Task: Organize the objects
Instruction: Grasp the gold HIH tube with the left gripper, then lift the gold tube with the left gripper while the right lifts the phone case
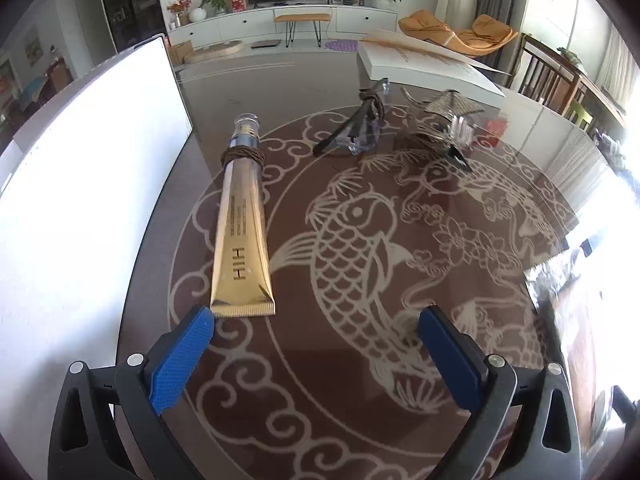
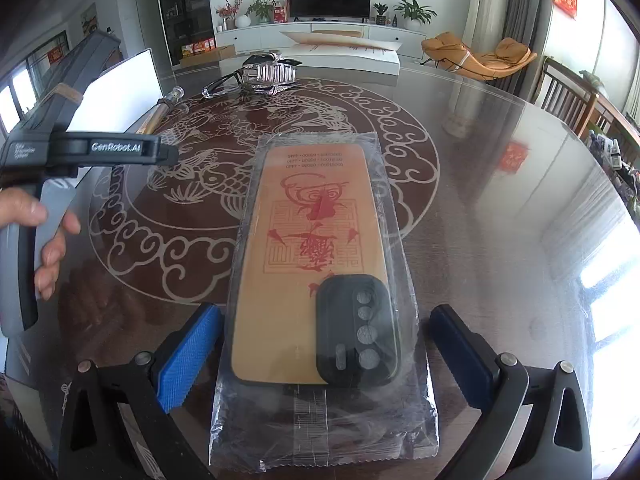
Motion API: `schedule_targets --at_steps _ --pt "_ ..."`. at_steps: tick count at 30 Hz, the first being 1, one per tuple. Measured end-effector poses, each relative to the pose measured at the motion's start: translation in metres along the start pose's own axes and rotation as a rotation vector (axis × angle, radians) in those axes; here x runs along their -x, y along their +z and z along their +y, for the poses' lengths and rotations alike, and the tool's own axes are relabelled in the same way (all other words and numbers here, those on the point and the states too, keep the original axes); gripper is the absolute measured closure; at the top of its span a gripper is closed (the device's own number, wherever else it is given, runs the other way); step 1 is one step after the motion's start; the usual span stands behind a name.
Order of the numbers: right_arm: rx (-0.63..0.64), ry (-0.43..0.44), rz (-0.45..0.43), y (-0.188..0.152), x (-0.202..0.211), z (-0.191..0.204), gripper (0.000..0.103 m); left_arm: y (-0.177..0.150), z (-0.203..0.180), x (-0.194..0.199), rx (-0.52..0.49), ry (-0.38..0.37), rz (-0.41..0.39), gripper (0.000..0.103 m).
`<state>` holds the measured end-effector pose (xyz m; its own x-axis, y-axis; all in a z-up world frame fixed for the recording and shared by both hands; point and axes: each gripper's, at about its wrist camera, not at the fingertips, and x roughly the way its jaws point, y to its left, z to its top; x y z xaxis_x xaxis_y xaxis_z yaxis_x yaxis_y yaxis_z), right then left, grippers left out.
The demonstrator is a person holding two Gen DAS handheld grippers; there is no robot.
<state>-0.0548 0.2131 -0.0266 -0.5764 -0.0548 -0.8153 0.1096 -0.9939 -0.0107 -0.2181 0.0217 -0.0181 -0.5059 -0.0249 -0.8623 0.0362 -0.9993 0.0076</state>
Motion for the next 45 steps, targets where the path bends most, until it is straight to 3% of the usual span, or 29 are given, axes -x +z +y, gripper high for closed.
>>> schedule_targets --at_steps 5,10,11,12,14,17,25,30,34,45 --pt "0.000 0.000 0.000 0.000 0.000 0.000 0.000 0.041 0.022 -0.027 0.082 0.048 -0.036 0.000" --pt "0.000 0.000 0.000 0.000 0.000 0.000 0.000 0.062 0.018 -0.037 0.026 0.013 0.014 0.000" --pt "0.000 0.000 0.000 0.000 0.000 -0.001 0.000 0.063 0.017 -0.033 0.014 0.008 -0.017 0.021" --pt "0.001 0.000 0.000 0.000 0.000 0.000 0.000 0.060 0.016 -0.026 -0.004 0.011 -0.053 0.054" --pt "0.001 0.000 0.000 0.000 -0.001 0.000 0.000 0.056 0.014 -0.021 -0.021 -0.015 -0.059 0.078" --pt "0.001 0.000 0.000 0.000 0.000 0.000 0.000 0.033 0.010 -0.007 -0.028 -0.007 -0.072 0.078" --pt "0.001 0.000 0.000 0.000 -0.001 0.000 0.000 -0.082 -0.013 0.059 -0.079 -0.047 -0.090 0.078" --pt "0.001 0.000 0.000 0.000 -0.001 -0.001 0.000 -0.130 -0.015 0.088 -0.088 -0.069 -0.087 0.078" --pt "0.001 0.000 0.000 0.000 0.000 -0.001 0.000 -0.147 -0.014 0.097 -0.101 -0.071 -0.094 0.078" --pt "0.001 0.000 -0.001 0.000 0.000 0.000 0.000 -0.151 -0.012 0.099 -0.101 -0.077 -0.101 0.077"
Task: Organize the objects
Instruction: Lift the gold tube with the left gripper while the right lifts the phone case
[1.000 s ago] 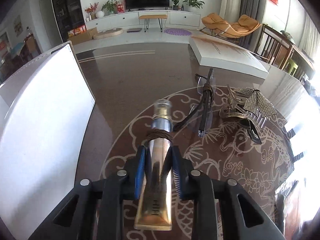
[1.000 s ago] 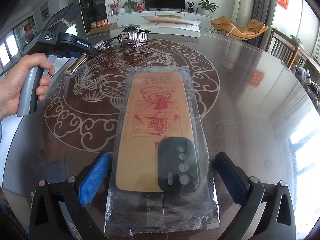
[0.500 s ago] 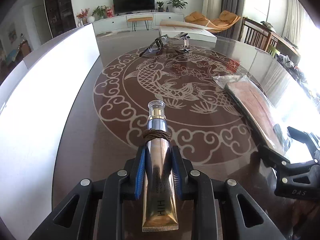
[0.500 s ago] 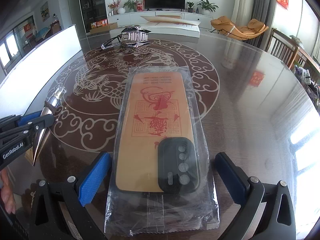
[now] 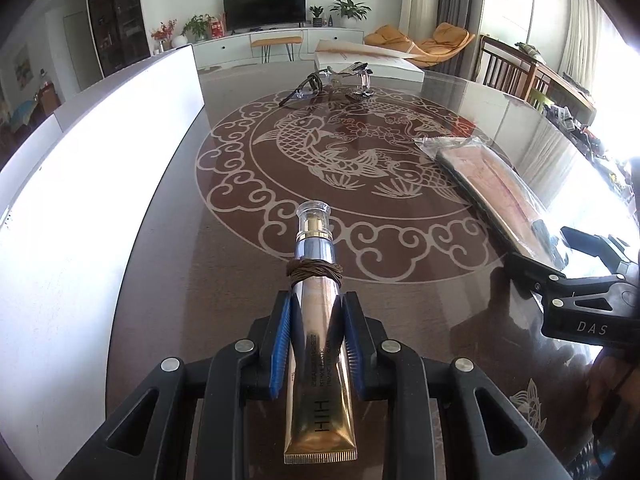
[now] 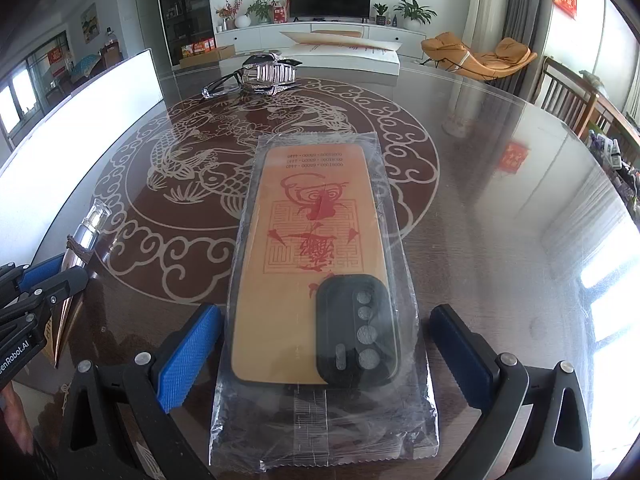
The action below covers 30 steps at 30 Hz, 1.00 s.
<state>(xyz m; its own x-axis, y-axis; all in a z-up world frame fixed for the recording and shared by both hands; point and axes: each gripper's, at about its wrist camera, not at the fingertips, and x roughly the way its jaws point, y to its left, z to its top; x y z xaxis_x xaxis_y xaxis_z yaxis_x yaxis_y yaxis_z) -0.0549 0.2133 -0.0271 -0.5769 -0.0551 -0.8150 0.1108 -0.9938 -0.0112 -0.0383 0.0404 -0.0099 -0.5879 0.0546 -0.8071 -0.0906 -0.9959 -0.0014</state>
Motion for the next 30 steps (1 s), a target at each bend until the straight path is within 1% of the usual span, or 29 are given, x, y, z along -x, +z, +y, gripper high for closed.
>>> schedule_targets --at_steps 8,9,10,11,12,13,30 --pt "0.000 0.000 0.000 0.000 0.000 0.000 0.000 -0.003 -0.001 0.002 -0.009 0.006 -0.017 0.077" --pt "0.000 0.000 0.000 0.000 0.000 0.000 0.000 -0.004 -0.002 0.003 -0.012 0.007 -0.022 0.074" --pt "0.000 0.000 0.000 0.000 0.000 0.000 0.000 -0.005 -0.002 0.003 -0.015 0.003 -0.028 0.069" --pt "0.000 0.000 0.000 0.000 0.000 0.000 0.000 -0.006 -0.003 0.002 -0.020 0.001 -0.028 0.043" --pt "0.000 0.000 0.000 0.000 0.000 0.000 0.000 -0.007 -0.003 -0.002 -0.018 0.003 -0.005 0.004" --pt "0.000 0.000 0.000 0.000 0.000 0.000 0.000 -0.007 -0.001 -0.006 -0.007 -0.001 0.027 0.000" --pt "0.000 0.000 0.000 0.000 0.000 -0.001 0.000 -0.007 -0.003 -0.008 -0.010 -0.001 0.024 0.000"
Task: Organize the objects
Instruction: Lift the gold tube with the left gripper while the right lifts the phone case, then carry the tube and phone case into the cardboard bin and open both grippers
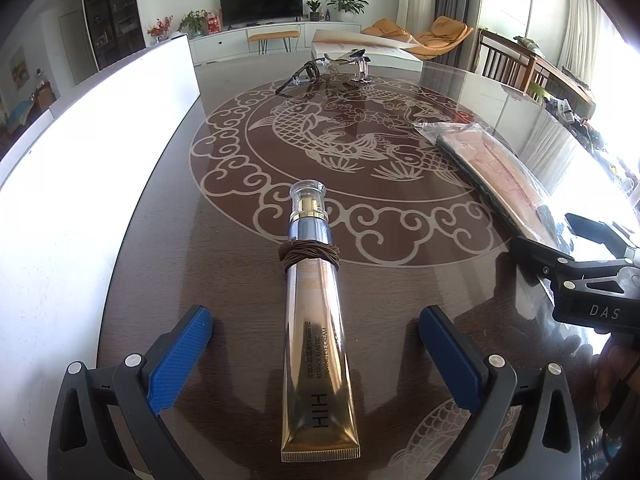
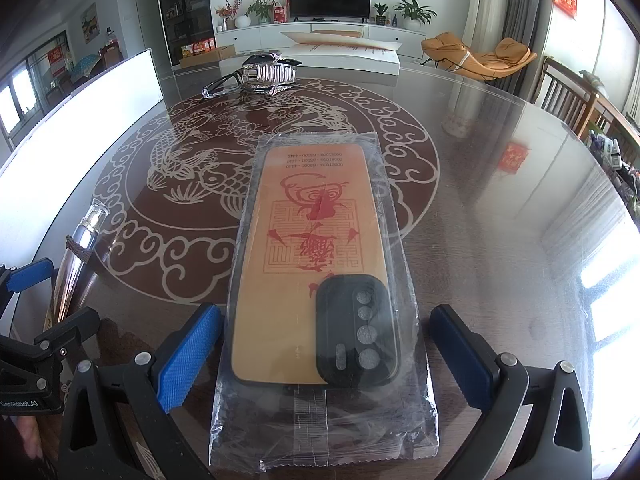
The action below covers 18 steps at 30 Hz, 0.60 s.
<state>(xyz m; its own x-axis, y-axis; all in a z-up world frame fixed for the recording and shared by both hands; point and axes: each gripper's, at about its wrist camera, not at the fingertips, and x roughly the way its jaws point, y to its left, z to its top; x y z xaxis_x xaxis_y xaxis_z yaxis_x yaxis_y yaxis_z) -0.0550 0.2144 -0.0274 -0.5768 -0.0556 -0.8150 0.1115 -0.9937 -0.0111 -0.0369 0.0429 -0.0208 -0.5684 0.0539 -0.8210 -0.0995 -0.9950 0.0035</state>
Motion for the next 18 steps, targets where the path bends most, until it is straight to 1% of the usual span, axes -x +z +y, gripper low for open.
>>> schedule_targets --at_steps 2,3,4,6,7,8,9,10,11,12,13,14,15,16,18 --pt "-0.001 0.002 0.000 0.000 0.000 0.000 0.000 0.001 0.000 0.000 -0.004 -0.004 0.005 0.000" --pt "-0.001 0.001 0.008 0.002 -0.001 0.001 0.000 0.002 -0.001 -0.001 -0.018 -0.011 0.021 0.000" --pt "0.003 0.008 0.046 0.005 -0.002 0.001 0.000 0.004 0.000 -0.002 -0.042 -0.028 0.047 0.000" --pt "0.036 0.026 0.201 0.022 -0.011 0.002 0.000 0.010 0.001 -0.004 -0.089 -0.058 0.099 0.000" --pt "0.034 0.033 0.257 0.031 -0.016 0.002 0.000 0.013 0.003 -0.006 -0.093 -0.060 0.108 0.000" --pt "0.021 0.044 0.285 0.040 -0.021 0.001 0.000 0.015 0.006 -0.008 -0.085 -0.055 0.106 0.000" --pt "0.007 0.052 0.298 0.049 -0.026 0.000 0.000 0.017 0.009 -0.009 -0.069 -0.043 0.098 0.003" --pt "0.000 0.058 0.301 0.056 -0.031 0.000 0.000 0.020 0.012 -0.008 -0.054 -0.033 0.074 0.010" --pt "0.002 0.058 0.292 0.061 -0.035 0.001 0.000 0.023 0.015 -0.006 -0.039 -0.024 0.048 0.035" --pt "0.028 0.015 0.265 0.065 -0.036 0.004 0.010 0.025 0.019 -0.005 -0.028 -0.026 0.033 0.062" --pt "0.032 0.026 0.231 0.067 -0.032 0.007 0.027 0.025 0.022 -0.003 -0.023 -0.022 0.024 0.074" --pt "0.023 0.019 0.231 0.067 -0.029 0.008 0.027 0.024 0.027 -0.003 -0.006 -0.050 0.020 0.076" --pt "0.012 0.032 0.215 0.065 -0.022 0.010 0.028 0.021 0.031 0.001 0.014 -0.077 0.002 0.076" --pt "0.014 0.051 0.188 0.061 -0.013 0.012 0.028 0.016 0.035 0.008 0.028 -0.102 -0.029 0.076" --pt "0.030 0.062 0.137 0.054 0.009 0.018 0.028 0.004 0.040 0.025 0.051 -0.125 -0.088 0.076"
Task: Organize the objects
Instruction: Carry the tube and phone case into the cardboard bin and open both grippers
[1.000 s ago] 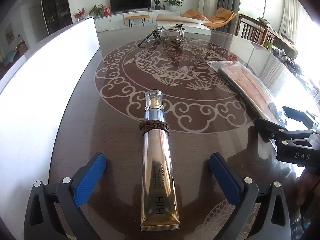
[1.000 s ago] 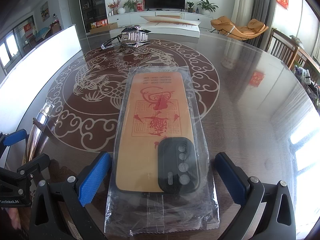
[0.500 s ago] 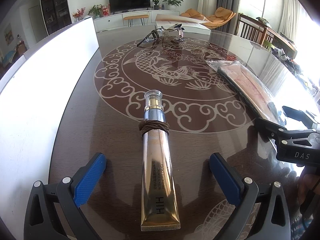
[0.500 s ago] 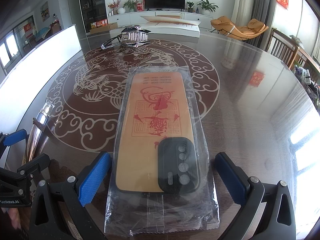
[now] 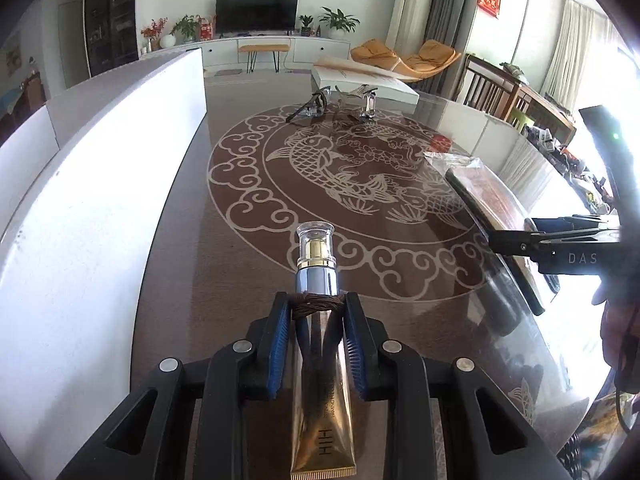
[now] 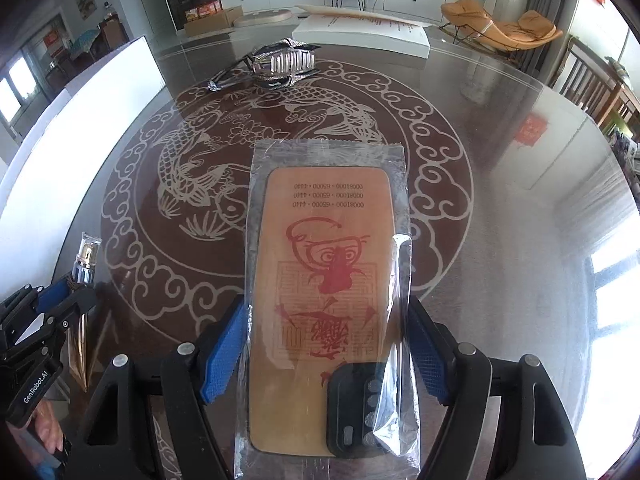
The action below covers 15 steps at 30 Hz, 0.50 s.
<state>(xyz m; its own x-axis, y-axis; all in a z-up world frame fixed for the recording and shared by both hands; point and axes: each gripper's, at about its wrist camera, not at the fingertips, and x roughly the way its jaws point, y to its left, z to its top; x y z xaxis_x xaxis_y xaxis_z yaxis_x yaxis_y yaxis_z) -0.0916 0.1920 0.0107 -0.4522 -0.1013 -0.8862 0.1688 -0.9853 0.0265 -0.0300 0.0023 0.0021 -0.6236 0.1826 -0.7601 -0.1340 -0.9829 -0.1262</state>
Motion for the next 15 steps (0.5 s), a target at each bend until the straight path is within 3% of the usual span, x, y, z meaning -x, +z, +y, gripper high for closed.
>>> schedule_targets --at_steps 7,15 --pt "0.008 0.068 -0.126 -0.004 0.053 0.020 0.028 -0.011 0.000 0.084 0.049 -0.117 -0.204 0.076" --pt "0.067 0.200 -0.267 0.037 0.105 0.092 0.027 -0.001 0.041 0.197 0.139 -0.122 -0.446 0.076"
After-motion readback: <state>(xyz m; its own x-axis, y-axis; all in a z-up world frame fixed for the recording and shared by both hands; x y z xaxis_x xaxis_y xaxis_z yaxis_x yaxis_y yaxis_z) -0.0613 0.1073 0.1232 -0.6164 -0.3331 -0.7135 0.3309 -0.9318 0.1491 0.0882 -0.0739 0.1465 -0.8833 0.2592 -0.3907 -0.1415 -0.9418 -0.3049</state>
